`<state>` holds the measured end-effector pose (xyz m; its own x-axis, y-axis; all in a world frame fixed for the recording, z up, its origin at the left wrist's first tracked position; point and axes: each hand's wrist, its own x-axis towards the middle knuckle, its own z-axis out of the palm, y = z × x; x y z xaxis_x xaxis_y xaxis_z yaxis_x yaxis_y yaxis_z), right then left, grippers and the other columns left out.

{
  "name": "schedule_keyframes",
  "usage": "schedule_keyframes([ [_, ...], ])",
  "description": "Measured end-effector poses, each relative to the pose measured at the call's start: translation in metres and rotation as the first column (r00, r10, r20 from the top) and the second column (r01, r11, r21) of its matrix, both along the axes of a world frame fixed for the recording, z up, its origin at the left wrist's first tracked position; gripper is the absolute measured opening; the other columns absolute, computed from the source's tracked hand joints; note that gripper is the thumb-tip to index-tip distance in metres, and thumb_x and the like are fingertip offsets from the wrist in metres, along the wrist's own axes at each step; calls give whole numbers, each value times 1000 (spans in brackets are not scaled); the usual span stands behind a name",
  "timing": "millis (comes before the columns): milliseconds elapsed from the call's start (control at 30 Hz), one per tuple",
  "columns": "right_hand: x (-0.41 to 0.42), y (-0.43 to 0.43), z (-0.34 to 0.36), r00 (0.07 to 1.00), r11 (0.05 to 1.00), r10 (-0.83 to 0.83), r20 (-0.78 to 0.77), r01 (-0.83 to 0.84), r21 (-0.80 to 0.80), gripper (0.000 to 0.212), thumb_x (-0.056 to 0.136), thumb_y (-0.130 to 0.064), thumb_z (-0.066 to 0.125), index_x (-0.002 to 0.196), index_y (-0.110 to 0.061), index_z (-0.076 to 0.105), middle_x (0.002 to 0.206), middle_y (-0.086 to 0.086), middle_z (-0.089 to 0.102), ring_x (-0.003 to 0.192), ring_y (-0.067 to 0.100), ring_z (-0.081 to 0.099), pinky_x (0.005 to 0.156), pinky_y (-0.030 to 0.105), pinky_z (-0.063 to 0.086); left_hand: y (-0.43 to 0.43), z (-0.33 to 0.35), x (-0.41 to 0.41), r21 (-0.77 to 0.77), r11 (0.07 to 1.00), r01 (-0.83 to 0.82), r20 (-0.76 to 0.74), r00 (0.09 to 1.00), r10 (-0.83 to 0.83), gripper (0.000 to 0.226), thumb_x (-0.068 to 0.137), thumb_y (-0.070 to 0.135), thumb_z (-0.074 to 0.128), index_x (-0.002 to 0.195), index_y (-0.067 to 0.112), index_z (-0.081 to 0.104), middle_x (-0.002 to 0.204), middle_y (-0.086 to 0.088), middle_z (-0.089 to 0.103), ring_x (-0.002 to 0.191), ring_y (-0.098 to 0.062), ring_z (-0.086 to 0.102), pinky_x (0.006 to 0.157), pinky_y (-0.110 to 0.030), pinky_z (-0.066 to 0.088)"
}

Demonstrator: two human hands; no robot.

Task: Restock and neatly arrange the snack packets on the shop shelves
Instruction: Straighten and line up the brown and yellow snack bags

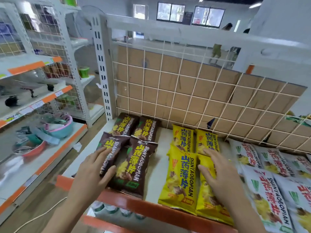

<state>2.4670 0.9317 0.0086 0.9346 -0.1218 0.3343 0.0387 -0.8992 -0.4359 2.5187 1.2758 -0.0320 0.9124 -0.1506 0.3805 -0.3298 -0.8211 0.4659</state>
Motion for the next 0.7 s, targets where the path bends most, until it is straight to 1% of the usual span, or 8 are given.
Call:
schedule_keyframes([
  [200,12,54,-4,997,997,-78,-23,77,-22,59,81,-58,35,128,-27,52,128,-2,57,120,21,52,96,42,39,38,-2,34,-9,997,81,-28,996,-81,62,79,56,39,127,19,55,126,1,54,112,-18,51,90,-31,39],
  [300,19,85,-7,996,997,-77,-38,77,2,58,81,-57,36,127,-26,53,127,-4,57,118,19,53,95,41,41,46,-5,42,-82,988,132,-51,989,-136,66,77,62,38,133,28,48,131,10,45,119,-8,41,95,-25,32],
  [433,29,121,-12,997,998,-69,-38,70,6,60,80,-57,35,126,-24,54,126,-5,56,118,16,51,96,29,35,49,-9,53,-182,964,193,-94,973,-213,72,73,64,39,137,32,38,142,9,33,130,-6,29,101,-19,24],
  [500,34,136,-14,997,998,-50,-56,52,39,62,79,-61,33,128,-27,51,127,-10,53,120,12,48,99,29,35,47,-10,56,-261,947,187,-144,962,-230,76,75,64,46,142,28,31,148,9,24,135,-6,23,103,-15,19],
  [533,37,143,-14,997,997,-38,-65,42,58,63,78,-63,32,129,-29,48,129,-12,50,122,10,45,101,29,34,46,-11,58,-302,937,174,-175,956,-235,76,80,58,53,144,27,28,150,8,21,137,-5,20,104,-15,17],
  [600,45,155,-13,995,992,-20,-94,31,122,65,79,-66,33,133,-31,42,132,-15,42,124,3,37,102,22,29,44,-13,63,-382,911,154,-218,943,-251,74,84,47,60,145,24,25,151,6,21,138,-5,19,107,-17,17],
  [667,55,162,-13,991,972,-34,-129,63,228,58,88,-54,47,137,-26,36,132,-14,36,123,1,33,96,14,24,42,-11,71,-458,876,149,-227,934,-277,68,82,44,61,140,27,30,146,7,30,135,-5,25,106,-20,21],
  [700,61,164,-15,987,952,-55,-154,99,290,56,89,-45,52,138,-23,34,134,-12,36,125,4,34,95,15,24,40,-9,75,-496,857,143,-229,930,-288,65,81,42,63,136,29,31,142,8,33,132,-3,29,104,-18,23],
])
